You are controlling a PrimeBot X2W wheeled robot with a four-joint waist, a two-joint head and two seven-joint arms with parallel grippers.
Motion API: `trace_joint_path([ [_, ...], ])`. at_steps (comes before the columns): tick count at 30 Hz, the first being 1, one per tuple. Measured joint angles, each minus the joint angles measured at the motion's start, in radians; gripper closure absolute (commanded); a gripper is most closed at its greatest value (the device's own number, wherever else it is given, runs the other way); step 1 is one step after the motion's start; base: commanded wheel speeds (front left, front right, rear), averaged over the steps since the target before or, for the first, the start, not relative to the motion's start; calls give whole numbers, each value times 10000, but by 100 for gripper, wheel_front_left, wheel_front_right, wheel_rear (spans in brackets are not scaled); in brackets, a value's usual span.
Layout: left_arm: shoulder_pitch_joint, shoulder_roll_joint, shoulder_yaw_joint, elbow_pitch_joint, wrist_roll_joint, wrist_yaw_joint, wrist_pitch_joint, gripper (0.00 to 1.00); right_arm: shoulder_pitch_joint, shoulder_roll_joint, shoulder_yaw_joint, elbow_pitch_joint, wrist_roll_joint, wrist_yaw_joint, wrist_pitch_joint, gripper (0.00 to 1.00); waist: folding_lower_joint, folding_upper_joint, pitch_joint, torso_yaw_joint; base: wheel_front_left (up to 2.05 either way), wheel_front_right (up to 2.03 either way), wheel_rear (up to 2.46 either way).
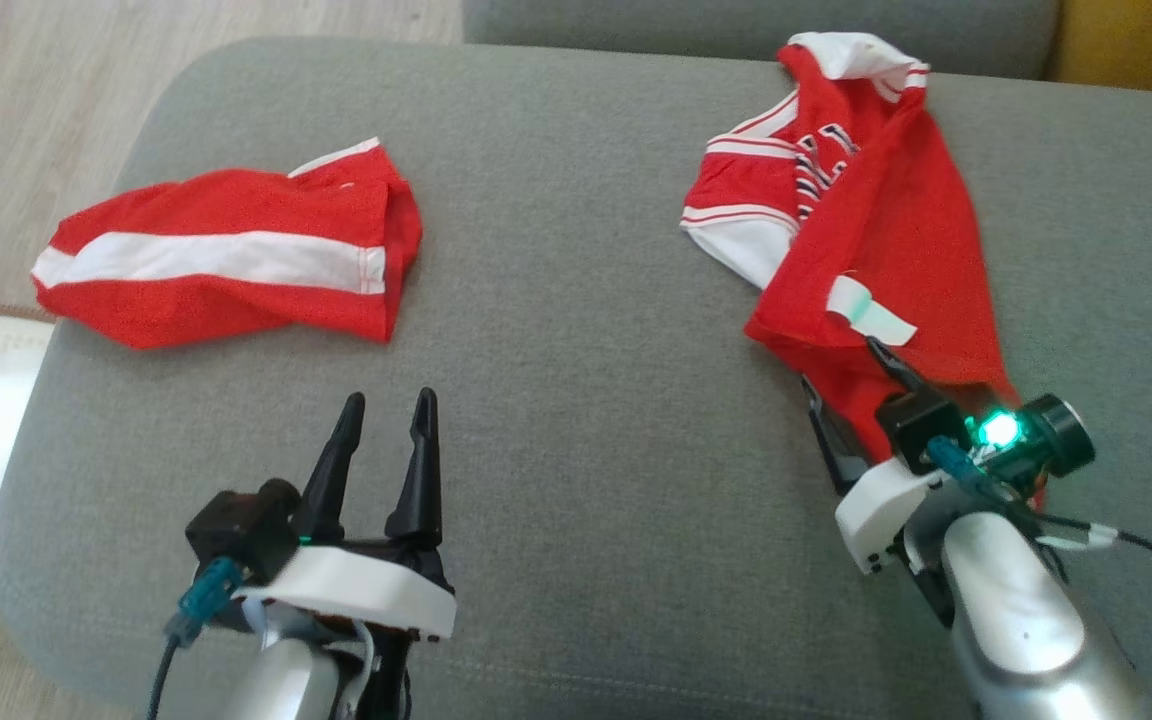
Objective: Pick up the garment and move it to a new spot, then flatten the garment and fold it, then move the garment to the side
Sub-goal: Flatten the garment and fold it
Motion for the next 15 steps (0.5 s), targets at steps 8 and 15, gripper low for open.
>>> trace_joint_path([
  [8,-18,0,-150,2,-100,13,0,0,-744,-8,-393,888,-600,0,-278,100,0,0,344,274,0,0,0],
  [15,-109,0,-123,15,-100,21,0,0,-1159,-31,-1152,844,-504,0,-627,100,0,0,368,-10,0,0,0],
])
